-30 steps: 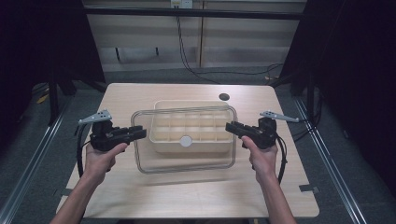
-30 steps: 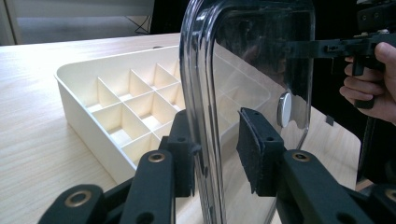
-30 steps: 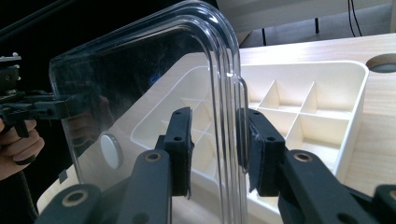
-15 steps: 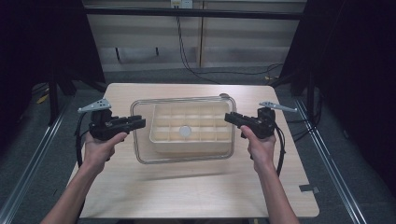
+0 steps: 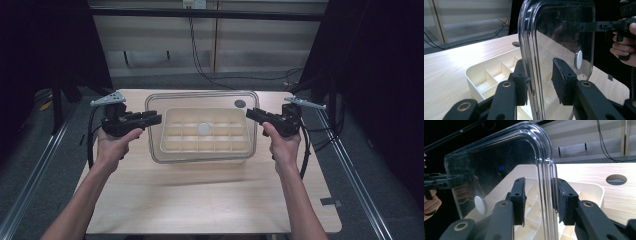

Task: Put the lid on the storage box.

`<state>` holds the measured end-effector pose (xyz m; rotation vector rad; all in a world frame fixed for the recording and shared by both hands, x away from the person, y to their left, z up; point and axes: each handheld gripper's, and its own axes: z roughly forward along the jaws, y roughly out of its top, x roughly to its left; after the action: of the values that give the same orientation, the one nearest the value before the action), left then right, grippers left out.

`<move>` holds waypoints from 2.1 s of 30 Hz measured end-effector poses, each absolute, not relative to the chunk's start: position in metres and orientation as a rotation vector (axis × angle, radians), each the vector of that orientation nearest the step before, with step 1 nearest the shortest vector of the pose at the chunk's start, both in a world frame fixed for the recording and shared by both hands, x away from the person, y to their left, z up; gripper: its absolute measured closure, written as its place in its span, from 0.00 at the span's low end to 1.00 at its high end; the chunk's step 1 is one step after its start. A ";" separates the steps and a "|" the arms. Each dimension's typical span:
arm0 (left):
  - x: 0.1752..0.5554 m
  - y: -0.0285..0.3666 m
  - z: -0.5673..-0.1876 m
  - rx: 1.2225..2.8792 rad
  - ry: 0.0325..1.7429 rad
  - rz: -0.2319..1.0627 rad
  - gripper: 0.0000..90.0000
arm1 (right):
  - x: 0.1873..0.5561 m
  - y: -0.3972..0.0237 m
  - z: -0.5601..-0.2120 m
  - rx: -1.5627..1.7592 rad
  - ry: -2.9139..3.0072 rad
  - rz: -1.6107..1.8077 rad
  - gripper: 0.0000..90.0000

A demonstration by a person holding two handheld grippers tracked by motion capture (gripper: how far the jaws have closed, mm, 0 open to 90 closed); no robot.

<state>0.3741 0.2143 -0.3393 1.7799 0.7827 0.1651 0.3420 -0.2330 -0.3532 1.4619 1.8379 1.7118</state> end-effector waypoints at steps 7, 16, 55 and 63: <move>0.392 0.207 -0.340 1.794 0.799 0.167 0.72 | 0.354 -0.238 -0.353 1.486 1.825 1.702 0.71; 0.405 0.204 -0.347 1.783 0.840 0.158 0.72 | 0.368 -0.239 -0.362 1.535 1.813 1.692 0.70; 0.447 0.193 -0.384 1.796 0.949 0.130 0.61 | 0.403 -0.243 -0.400 1.644 1.795 1.712 0.73; 0.449 0.192 -0.391 1.825 0.949 0.133 0.58 | 0.408 -0.242 -0.405 1.662 1.788 1.699 0.72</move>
<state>0.4488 0.1920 -0.3914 1.8248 0.9492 0.1326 0.4083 -0.2417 -0.4052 1.6622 1.7875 1.6990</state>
